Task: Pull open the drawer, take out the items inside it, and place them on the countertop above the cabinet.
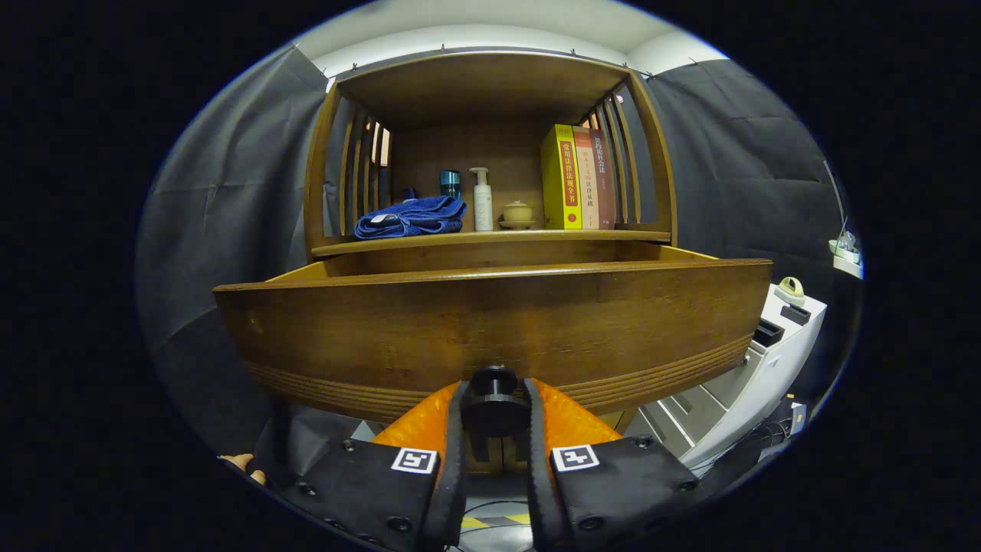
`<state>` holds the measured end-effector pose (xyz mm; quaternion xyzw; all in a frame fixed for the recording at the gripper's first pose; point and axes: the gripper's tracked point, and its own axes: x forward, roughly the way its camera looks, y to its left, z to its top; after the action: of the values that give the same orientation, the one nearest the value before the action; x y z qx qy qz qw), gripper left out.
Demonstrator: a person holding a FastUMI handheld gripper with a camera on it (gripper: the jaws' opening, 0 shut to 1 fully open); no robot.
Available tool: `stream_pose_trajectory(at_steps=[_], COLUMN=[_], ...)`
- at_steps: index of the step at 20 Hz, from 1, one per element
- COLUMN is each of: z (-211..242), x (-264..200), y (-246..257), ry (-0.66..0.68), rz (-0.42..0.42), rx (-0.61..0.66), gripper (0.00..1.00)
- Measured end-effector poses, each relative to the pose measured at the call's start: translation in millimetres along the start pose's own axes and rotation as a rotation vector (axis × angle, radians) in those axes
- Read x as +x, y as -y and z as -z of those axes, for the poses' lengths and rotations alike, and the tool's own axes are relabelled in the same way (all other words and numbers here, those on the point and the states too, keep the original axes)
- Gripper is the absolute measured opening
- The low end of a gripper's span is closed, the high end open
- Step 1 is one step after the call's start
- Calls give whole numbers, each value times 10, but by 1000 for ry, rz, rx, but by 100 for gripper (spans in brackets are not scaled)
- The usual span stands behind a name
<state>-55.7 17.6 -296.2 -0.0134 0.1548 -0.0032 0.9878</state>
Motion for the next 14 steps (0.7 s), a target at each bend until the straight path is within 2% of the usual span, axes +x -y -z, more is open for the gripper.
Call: stream_pose_trajectory(at_steps=[8, 9, 12, 14], z=[46, 52, -72, -276], x=[-95, -107, -224, -295], y=[25, 20, -6, -10], ry=[-10, -27, -50, -45], rz=[-3, -3, -26, -47], rx=[-1, 4, 47, 75], gripper=[41, 47, 54, 66])
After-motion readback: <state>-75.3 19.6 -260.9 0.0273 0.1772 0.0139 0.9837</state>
